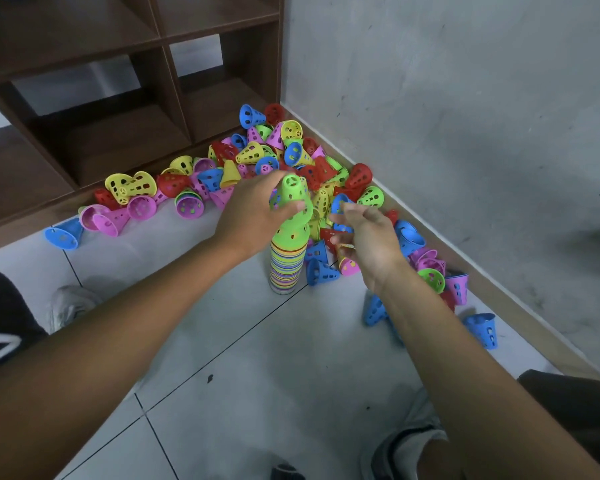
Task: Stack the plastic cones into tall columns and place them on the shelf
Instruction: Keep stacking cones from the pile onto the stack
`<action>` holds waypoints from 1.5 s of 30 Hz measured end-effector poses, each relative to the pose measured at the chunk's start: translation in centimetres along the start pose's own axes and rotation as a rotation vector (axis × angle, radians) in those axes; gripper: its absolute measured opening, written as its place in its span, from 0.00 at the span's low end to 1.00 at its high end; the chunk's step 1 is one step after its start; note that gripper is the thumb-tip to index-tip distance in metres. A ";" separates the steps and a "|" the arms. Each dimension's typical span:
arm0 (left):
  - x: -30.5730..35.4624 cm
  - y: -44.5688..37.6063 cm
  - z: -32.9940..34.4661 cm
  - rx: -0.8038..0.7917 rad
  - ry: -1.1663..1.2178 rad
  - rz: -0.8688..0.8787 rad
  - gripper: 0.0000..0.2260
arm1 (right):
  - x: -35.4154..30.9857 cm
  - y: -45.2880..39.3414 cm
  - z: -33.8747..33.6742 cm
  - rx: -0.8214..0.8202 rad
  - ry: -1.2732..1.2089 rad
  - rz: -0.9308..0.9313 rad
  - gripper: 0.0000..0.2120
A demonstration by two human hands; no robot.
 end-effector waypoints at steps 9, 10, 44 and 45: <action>0.5 0.4 0.0 0.018 -0.102 0.100 0.23 | 2.6 -2.7 -3.2 0.065 0.131 -0.036 0.06; 1.1 0.4 -0.1 0.031 -0.106 0.129 0.22 | 2.7 -3.6 -4.4 0.113 0.186 -0.079 0.05; 3.4 10.2 26.9 -0.664 -0.074 0.066 0.22 | 22.8 -10.5 -23.8 0.404 1.089 0.115 0.69; 3.6 10.1 27.8 -0.677 -0.079 0.057 0.23 | 23.2 -10.6 -24.0 0.397 1.040 0.132 0.69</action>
Point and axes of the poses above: each hand's wrist, its own y-axis away from the middle knuckle, its own z-axis out of the palm, x = y × z, the point moved 4 cm from there along -y, towards the middle knuckle, and after that the axes turned 12 degrees about x, right-handed, at the moved point
